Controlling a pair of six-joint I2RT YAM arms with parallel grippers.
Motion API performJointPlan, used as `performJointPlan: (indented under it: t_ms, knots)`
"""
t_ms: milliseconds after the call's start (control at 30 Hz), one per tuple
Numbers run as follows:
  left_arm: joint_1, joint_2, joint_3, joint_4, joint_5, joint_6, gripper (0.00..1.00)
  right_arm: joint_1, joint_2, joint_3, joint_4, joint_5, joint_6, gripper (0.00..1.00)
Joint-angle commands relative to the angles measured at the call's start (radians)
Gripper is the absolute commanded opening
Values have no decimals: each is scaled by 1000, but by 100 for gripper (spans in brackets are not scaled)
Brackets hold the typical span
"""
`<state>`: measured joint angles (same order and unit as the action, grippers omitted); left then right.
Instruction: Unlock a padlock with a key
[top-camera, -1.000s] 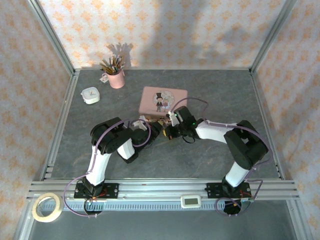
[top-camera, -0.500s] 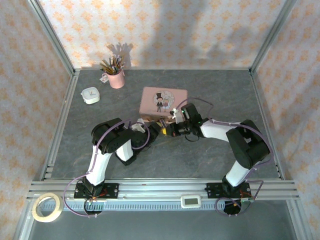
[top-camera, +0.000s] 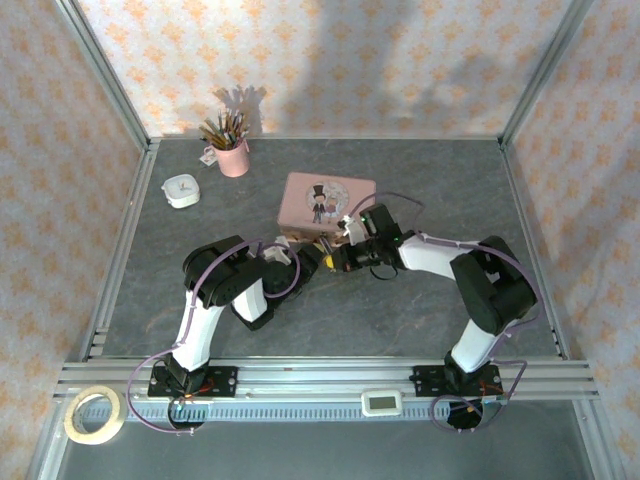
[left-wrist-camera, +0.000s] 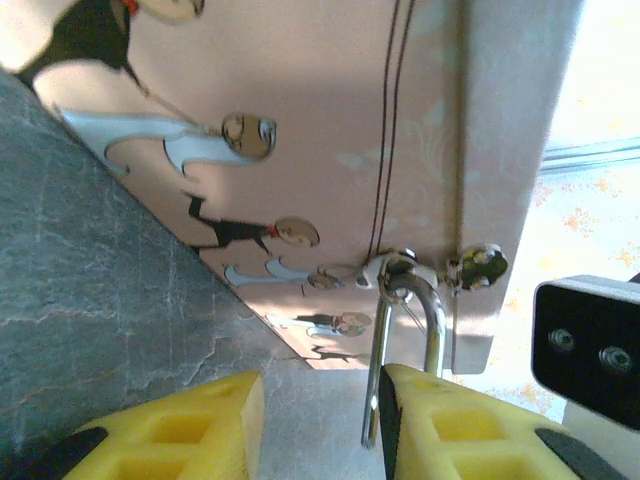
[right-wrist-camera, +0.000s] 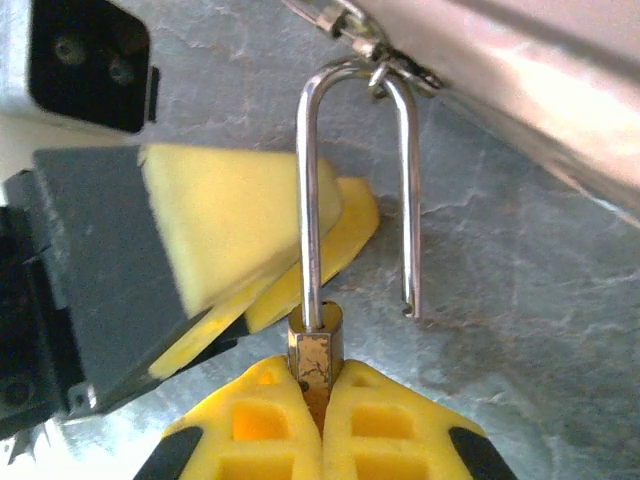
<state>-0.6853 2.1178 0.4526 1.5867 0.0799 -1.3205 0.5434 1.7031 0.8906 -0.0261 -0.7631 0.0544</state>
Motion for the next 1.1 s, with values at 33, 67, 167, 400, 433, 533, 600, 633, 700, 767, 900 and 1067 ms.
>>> performJointPlan:
  t_ms: [33, 67, 167, 400, 433, 533, 600, 633, 700, 767, 900, 1067]
  knots:
    - [13, -24, -32, 146, -35, -9, 37, 4, 18, 86, -126, 166, -151, 0]
    - [16, -38, -53, 150, -39, -10, 37, 4, 17, 96, -133, 186, -173, 0]
    - [24, -83, -100, 148, -35, -11, 37, 8, 20, 126, -150, 241, -222, 0]
    - [110, -203, -162, 74, -13, 24, 45, 34, 64, 170, -202, 365, -303, 0]
    - [136, -239, -159, 63, 2, 32, 46, 41, 66, 167, -198, 377, -322, 0]
    - [201, -293, -146, 1, 22, 78, 48, 68, 54, 145, -170, 446, -393, 0]
    - [240, -333, -121, -90, 30, 122, 53, 74, 42, 137, -148, 476, -441, 0]
    - [258, -350, -93, -155, 45, 149, 55, 73, 36, 135, -139, 483, -461, 0]
    - [292, -361, -38, -267, 71, 192, 57, 73, 29, 140, -130, 504, -496, 0]
    - [322, -348, 11, -319, 95, 223, 58, 73, 31, 160, -138, 520, -529, 0]
    - [367, -294, 87, -337, 133, 254, 58, 66, 61, 203, -171, 518, -580, 0]
    - [377, -225, 199, -404, 195, 315, 58, 58, 97, 262, -194, 498, -629, 0]
